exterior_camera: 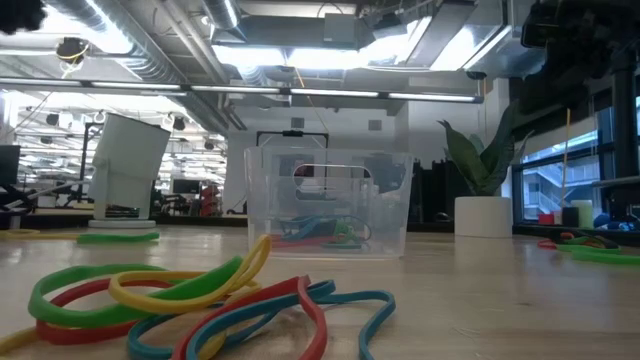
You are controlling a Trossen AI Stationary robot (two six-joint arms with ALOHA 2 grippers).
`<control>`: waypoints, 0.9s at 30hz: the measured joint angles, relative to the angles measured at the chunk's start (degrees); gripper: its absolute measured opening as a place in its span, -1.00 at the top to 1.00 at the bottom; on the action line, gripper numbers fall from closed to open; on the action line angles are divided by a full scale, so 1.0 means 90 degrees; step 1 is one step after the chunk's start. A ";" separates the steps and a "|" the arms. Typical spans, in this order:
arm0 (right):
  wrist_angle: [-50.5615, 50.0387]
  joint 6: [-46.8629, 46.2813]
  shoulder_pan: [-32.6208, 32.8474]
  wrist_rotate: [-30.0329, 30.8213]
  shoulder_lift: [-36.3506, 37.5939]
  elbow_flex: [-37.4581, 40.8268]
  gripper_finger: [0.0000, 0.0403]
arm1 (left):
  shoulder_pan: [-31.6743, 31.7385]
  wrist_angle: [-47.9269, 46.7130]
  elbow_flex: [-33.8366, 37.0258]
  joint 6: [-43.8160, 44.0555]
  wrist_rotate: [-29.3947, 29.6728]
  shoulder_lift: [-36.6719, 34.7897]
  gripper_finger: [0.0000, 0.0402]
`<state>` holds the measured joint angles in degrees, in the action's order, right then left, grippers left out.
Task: Pick and place rubber bands into bin
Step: Put the blue rubber band into the transparent bin
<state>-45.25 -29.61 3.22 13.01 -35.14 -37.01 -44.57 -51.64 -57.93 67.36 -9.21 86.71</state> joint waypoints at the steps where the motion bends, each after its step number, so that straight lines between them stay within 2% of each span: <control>1: 0.0000 0.0004 0.0000 0.0043 0.0000 0.0000 0.63 | -0.0093 -0.0005 0.0000 0.0074 0.0023 0.0073 0.98; 8: 0.0000 -0.0003 0.0000 0.0098 0.0000 0.0000 0.63 | -0.0612 0.0001 0.0002 0.0452 0.0062 0.0424 0.92; 17: 0.0000 -0.0009 0.0000 0.0101 0.0000 0.0001 0.63 | -0.1056 0.0018 0.0236 0.0700 0.0084 0.0707 0.57; 21: 0.0000 -0.0002 0.0000 0.0103 0.0000 0.0000 0.63 | -0.1140 0.0037 0.0413 0.0698 0.0304 0.0784 0.42; 27: 0.0000 0.0008 0.0000 0.0106 0.0002 0.0001 0.63 | -0.1169 0.0364 0.0804 0.0788 0.0560 0.0786 0.36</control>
<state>-45.25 -29.54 3.22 13.96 -35.11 -37.01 -55.09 -48.36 -50.70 74.46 -4.16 93.78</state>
